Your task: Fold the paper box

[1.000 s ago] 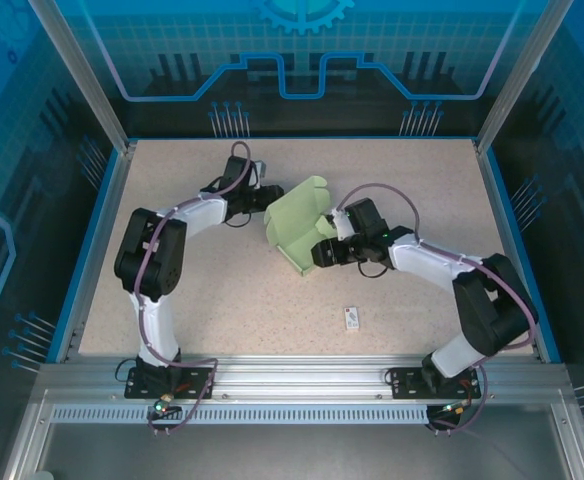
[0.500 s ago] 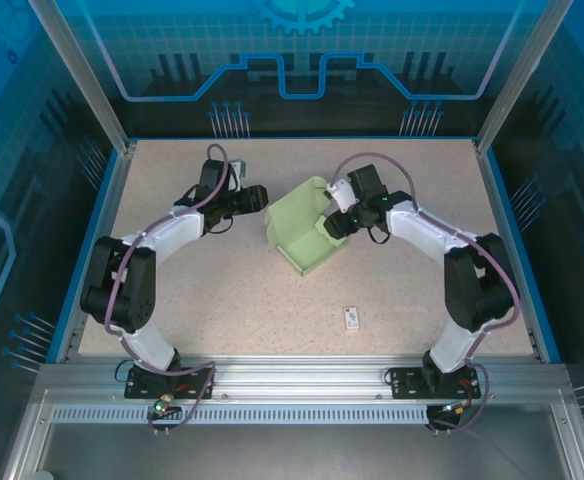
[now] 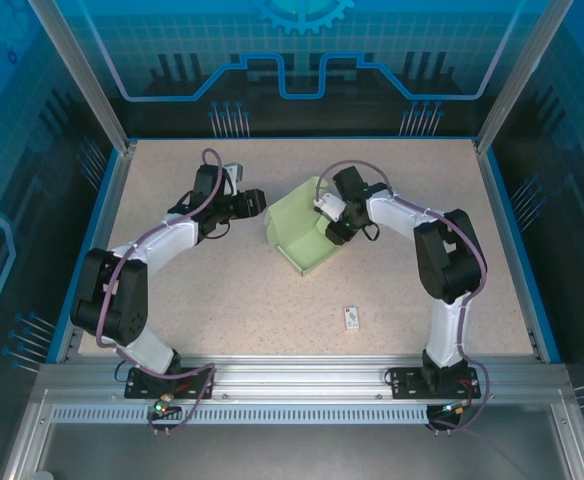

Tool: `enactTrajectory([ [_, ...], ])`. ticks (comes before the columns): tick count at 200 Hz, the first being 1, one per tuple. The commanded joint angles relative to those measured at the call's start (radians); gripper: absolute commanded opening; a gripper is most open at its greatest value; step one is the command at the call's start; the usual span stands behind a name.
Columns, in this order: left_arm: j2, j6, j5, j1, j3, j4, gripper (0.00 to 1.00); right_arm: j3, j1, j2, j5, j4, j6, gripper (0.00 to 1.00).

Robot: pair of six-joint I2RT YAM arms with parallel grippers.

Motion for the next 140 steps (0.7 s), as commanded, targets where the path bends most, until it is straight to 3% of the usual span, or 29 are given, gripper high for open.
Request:
enactTrajectory([
  [1, -0.030, -0.006, 0.019, 0.007, -0.016, 0.016, 0.64, 0.035, 0.010, 0.024, 0.003, -0.045, -0.027, 0.32],
  [39, -0.032, -0.004, 0.018, 0.007, -0.018, 0.016, 0.64, 0.047, 0.005, 0.028, -0.003, -0.060, -0.014, 0.36],
  [85, -0.028, -0.001, 0.020, 0.007, -0.013, 0.012, 0.64, 0.050, -0.030, -0.026, -0.132, -0.084, 0.014, 0.47],
  [140, -0.032, 0.009, 0.019, 0.006, -0.012, 0.006, 0.63, 0.060, -0.065, -0.017, -0.176, -0.101, 0.015, 0.39],
])
